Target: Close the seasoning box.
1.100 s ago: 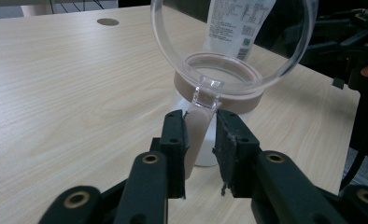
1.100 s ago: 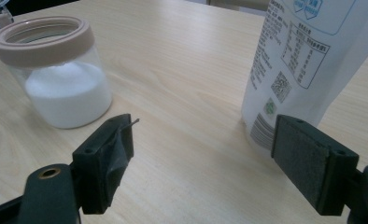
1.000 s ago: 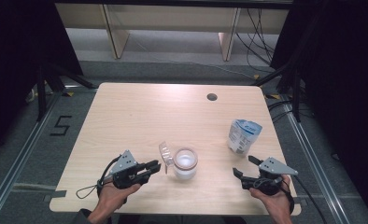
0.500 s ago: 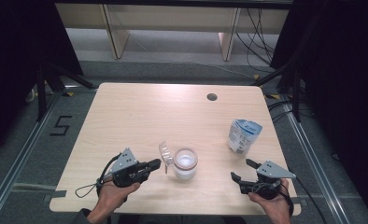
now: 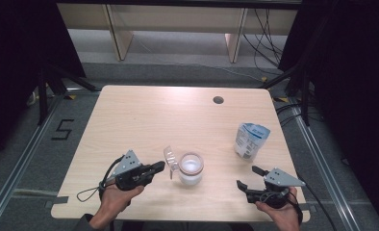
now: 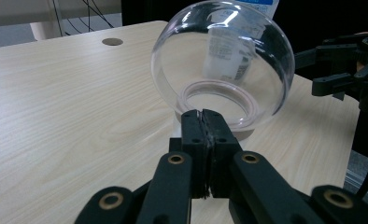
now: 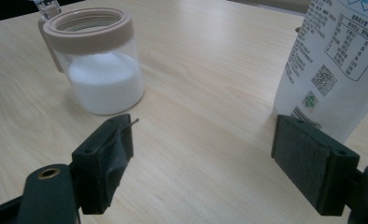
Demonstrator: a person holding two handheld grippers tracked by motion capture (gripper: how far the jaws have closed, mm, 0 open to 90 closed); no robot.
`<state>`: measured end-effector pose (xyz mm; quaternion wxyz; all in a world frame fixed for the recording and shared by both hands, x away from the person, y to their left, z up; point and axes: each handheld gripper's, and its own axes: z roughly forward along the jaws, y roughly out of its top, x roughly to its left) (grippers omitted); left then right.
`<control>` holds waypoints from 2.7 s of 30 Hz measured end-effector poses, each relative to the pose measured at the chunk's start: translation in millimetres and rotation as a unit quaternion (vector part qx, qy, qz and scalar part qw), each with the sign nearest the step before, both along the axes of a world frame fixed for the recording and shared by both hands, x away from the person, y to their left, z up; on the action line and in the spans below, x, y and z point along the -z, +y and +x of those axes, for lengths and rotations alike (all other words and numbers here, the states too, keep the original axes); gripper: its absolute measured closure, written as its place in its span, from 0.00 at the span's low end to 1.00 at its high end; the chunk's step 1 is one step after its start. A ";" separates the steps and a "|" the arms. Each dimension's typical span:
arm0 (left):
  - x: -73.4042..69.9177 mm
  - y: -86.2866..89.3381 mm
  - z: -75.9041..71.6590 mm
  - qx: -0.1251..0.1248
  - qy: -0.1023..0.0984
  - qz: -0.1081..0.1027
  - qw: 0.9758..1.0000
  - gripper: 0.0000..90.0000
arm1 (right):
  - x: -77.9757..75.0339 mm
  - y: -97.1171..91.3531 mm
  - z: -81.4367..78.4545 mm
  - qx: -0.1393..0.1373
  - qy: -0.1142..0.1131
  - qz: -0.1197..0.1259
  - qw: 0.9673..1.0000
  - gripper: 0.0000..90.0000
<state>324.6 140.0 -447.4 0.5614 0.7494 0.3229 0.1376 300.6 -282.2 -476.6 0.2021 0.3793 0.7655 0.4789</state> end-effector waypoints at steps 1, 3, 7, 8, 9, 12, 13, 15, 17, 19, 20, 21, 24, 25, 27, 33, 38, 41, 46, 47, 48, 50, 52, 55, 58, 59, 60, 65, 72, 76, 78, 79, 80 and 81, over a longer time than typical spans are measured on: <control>0.3 -1.1 0.4 0.001 0.001 -0.001 1.000 0.98 | 0.0 -0.7 0.5 -0.003 -0.004 -0.003 1.000 0.24; -0.1 -1.9 0.9 0.005 -0.002 0.009 1.000 0.99 | 0.5 -1.2 0.9 -0.008 -0.009 -0.007 1.000 0.24; -0.9 -3.6 1.6 0.008 -0.003 0.005 1.000 0.99 | 1.3 0.3 -1.2 -0.007 -0.003 0.006 1.000 0.24; -0.9 -4.1 2.0 0.010 -0.004 0.003 1.000 0.99 | 1.0 -1.2 0.0 -0.011 -0.010 -0.003 1.000 0.24; -1.0 -4.8 2.2 0.010 -0.004 0.002 1.000 0.99 | 0.8 -1.5 0.0 -0.014 -0.009 -0.007 1.000 0.24; -1.8 -5.8 1.6 0.007 -0.001 0.008 1.000 0.99 | 1.1 -1.6 0.4 -0.015 -0.014 -0.008 1.000 0.24; -2.1 -5.9 2.0 0.009 -0.003 0.008 1.000 0.99 | 1.3 -2.0 0.9 -0.015 -0.021 -0.011 1.000 0.24; -2.3 -6.2 2.1 0.009 -0.003 0.008 1.000 0.99 | 1.0 -1.6 -0.4 -0.013 -0.008 -0.007 1.000 0.24; -2.4 -6.6 2.3 0.009 -0.002 0.008 1.000 0.99 | 1.0 -1.7 -0.5 -0.013 -0.007 -0.007 1.000 0.24; -2.6 -7.0 2.6 0.011 -0.003 0.009 1.000 0.99 | 1.2 -1.8 0.3 -0.020 -0.012 -0.009 1.000 0.25; -2.5 -7.5 2.1 0.007 0.001 0.006 1.000 0.99 | 1.2 -1.4 -0.4 -0.017 -0.007 -0.006 1.000 0.25; -2.6 -7.5 2.2 0.008 0.000 0.005 1.000 0.99 | 1.2 -1.3 -0.4 -0.018 -0.008 -0.006 1.000 0.25; -2.8 -7.4 3.1 0.012 -0.005 0.010 1.000 0.99 | 1.0 -1.6 -0.5 -0.016 -0.012 -0.008 1.000 0.25; -2.7 -7.9 2.9 0.012 -0.003 0.009 1.000 0.99 | 1.0 -1.4 -0.7 -0.015 -0.010 -0.007 1.000 0.25; -2.0 -8.9 3.2 0.014 -0.003 0.004 1.000 0.99 | 0.9 -1.6 -0.3 -0.018 -0.012 -0.009 1.000 0.25; -1.4 -10.5 3.8 0.013 -0.002 0.010 1.000 0.99 | 0.7 -0.7 -2.2 -0.011 -0.006 -0.006 1.000 0.25; -1.0 -11.3 4.4 0.014 -0.002 0.010 1.000 0.99 | 0.6 -0.3 -2.5 -0.011 -0.002 -0.006 1.000 0.25; -1.2 -12.2 4.7 0.014 -0.004 0.010 1.000 0.99 | 1.2 -1.7 0.4 -0.016 -0.024 -0.012 0.999 0.25; -0.6 -13.5 5.8 0.021 -0.004 0.008 1.000 0.99 | 1.1 -1.4 0.3 -0.017 -0.023 -0.011 1.000 0.26; -1.1 -13.5 5.3 0.018 -0.003 0.012 1.000 0.99 | 1.1 -1.3 0.3 -0.018 -0.023 -0.011 1.000 0.26; -1.0 -13.8 5.3 0.017 -0.003 0.012 1.000 0.99 | 1.4 -1.1 0.4 -0.018 -0.024 -0.011 1.000 0.26; -1.0 -14.4 5.4 0.017 -0.003 0.010 1.000 0.99 | 1.1 0.1 -1.2 -0.015 -0.015 -0.007 1.000 0.26; -1.0 -14.9 5.4 0.017 -0.002 0.009 1.000 0.99 | 1.3 -0.8 0.3 -0.018 -0.024 -0.014 0.999 0.26; -0.5 -15.8 6.4 0.021 -0.004 0.007 1.000 0.99 | 1.5 -0.8 0.6 -0.020 -0.025 -0.016 0.999 0.26; -0.4 -16.5 6.4 0.021 -0.003 0.008 1.000 0.99 | 1.4 0.3 -0.6 -0.022 -0.011 -0.009 1.000 0.26; 0.1 -17.0 6.8 0.022 -0.004 0.004 1.000 0.99 | 1.5 0.1 -0.4 -0.023 -0.013 -0.010 1.000 0.26; 0.1 -17.0 7.0 0.024 -0.005 0.006 1.000 0.99 | 1.6 -0.6 0.8 -0.023 -0.026 -0.015 0.999 0.26; -0.2 -17.9 7.0 0.023 -0.003 0.012 1.000 0.99 | 1.7 -0.1 0.5 -0.022 -0.026 -0.014 0.999 0.26; 0.0 -20.7 8.2 0.026 -0.002 0.012 1.000 0.99 | 1.7 0.2 0.1 -0.020 -0.025 -0.014 0.999 0.26; 0.4 -22.8 9.0 0.028 0.000 0.010 1.000 0.99 | 1.8 0.3 0.6 -0.024 -0.024 -0.013 0.999 0.26; 0.4 -23.4 9.4 0.029 0.000 0.014 0.999 0.99 | 1.8 0.9 -0.3 -0.025 -0.012 -0.010 1.000 0.26; 0.6 -23.5 9.9 0.032 -0.002 0.016 0.999 0.99 | 1.7 0.9 -0.5 -0.024 -0.011 -0.011 1.000 0.26; 1.5 -24.1 10.4 0.034 0.000 0.011 0.999 0.99 | 1.7 0.4 0.2 -0.023 -0.021 -0.014 0.999 0.26; 1.2 -24.3 9.9 0.029 0.001 0.014 0.999 0.99 | 1.8 1.0 -0.2 -0.024 -0.014 -0.011 1.000 0.26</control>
